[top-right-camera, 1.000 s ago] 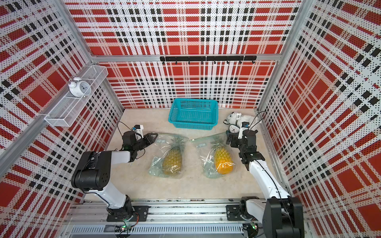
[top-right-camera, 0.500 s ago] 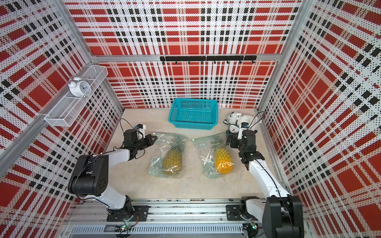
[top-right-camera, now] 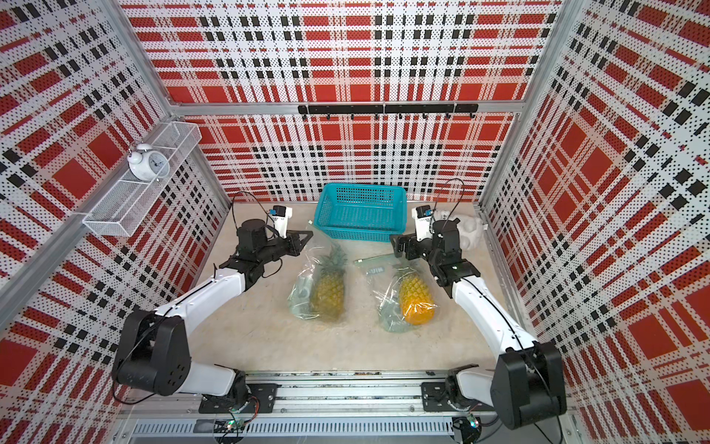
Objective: Open the zip-top bag and take out the pineapple
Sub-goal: Adjust the zipper food storage bag at the center of the board.
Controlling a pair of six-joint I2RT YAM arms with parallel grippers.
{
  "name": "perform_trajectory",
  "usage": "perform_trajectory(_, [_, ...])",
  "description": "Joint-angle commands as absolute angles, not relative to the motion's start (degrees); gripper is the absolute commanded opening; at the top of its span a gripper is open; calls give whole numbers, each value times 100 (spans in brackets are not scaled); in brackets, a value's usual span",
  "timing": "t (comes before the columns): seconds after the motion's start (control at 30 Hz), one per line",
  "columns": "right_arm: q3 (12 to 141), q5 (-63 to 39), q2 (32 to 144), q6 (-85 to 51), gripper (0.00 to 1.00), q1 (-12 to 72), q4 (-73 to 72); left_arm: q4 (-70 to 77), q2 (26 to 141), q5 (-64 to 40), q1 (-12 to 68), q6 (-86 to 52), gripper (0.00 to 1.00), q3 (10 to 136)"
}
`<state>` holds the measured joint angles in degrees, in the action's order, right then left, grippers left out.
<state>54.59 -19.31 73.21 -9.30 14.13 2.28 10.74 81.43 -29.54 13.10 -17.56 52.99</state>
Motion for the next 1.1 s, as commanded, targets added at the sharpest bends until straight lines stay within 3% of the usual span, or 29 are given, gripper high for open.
perform_trajectory(0.0, [5609,-3244,7591,-370,90,1560,-308,1038,7881,-3171,1371,-1296,0,5463])
perform_trajectory(0.1, [5690,-3805,7939,42,86,1660,-718,998,7797,-3339,1584,-1021,0,5460])
perform_trajectory(0.33, [6680,-4602,8857,743,78,1807,-54,681,7960,-3869,2194,-502,0,6027])
perform_trajectory(0.6, [6887,-4855,9004,1158,79,1819,-174,-226,8385,-3899,2588,-177,0,7142])
perform_trajectory(0.83, [6937,-5428,8982,1886,78,1821,264,-478,8285,-3852,2654,51,0,7302])
perform_trajectory(1.07, [7057,-5477,9052,2286,85,1824,492,-727,8201,-3967,2703,347,0,7312])
